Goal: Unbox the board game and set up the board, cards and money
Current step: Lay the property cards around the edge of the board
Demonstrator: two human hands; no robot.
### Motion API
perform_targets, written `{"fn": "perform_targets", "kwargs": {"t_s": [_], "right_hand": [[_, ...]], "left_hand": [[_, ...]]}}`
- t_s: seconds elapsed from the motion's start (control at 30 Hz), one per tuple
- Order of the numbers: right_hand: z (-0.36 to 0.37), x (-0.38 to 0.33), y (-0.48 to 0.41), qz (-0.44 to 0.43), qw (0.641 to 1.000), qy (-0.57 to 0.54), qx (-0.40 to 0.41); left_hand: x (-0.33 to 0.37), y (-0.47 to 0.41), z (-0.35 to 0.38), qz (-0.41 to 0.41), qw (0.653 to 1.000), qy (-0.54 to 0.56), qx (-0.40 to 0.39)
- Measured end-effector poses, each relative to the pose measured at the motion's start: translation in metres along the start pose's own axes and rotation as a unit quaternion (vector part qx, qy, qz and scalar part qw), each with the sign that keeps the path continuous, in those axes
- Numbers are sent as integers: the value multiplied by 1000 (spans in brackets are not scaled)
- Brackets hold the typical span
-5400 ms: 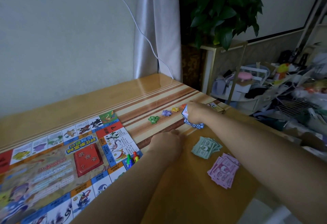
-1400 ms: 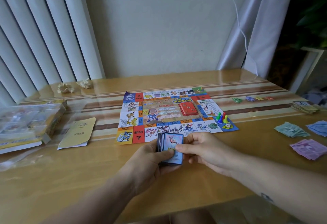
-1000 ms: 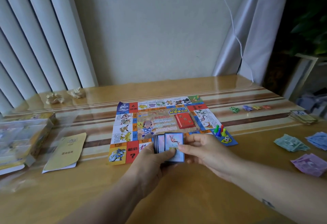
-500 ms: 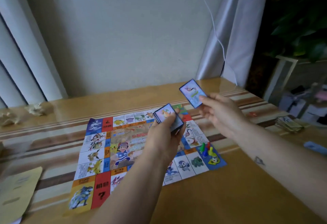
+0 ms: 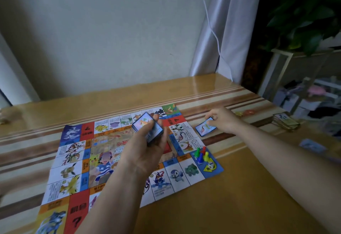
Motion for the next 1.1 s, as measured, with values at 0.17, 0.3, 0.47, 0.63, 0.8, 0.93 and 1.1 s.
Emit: {"fn": "perform_targets", "kwargs": {"t_s": [0.17,0.3,0.47,0.63,0.8,0.93,1.1], "right_hand": [[2,-2,3,-26,997,64,29],[-3,-5,7,-50,991,111,59],[-4,-5,9,-62,991,100,63],[-21,-6,8,-50,989,82,115],[-78,-34,10,-25,980,-119,160],[-87,-87,38,-82,982,-162,54],[-55,-116,76,-92,979,-167,-68]], "left_hand": [[2,-1,0,-6,1000,4,-11],[0,-3,-1,-9,1000,0,-14],[-2,-3,-4,-9,1000,-8,-2],[-2,0,-4,-13,1000,-11,-12],[-6,2,-1,-23,996,-65,-54],[-14,6,7,-27,986,-121,-111],[-18,13,12,-2,968,-195,-157]]}}
Point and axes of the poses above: each hand's wrist, its own y-axis away from the middle knuckle, its own z-axis out of the palm, x = y × z, the point moved 8 cm from there along -y, towards the middle knuckle, and after that the axes turned 11 degrees about x, right-handed, at the moved point
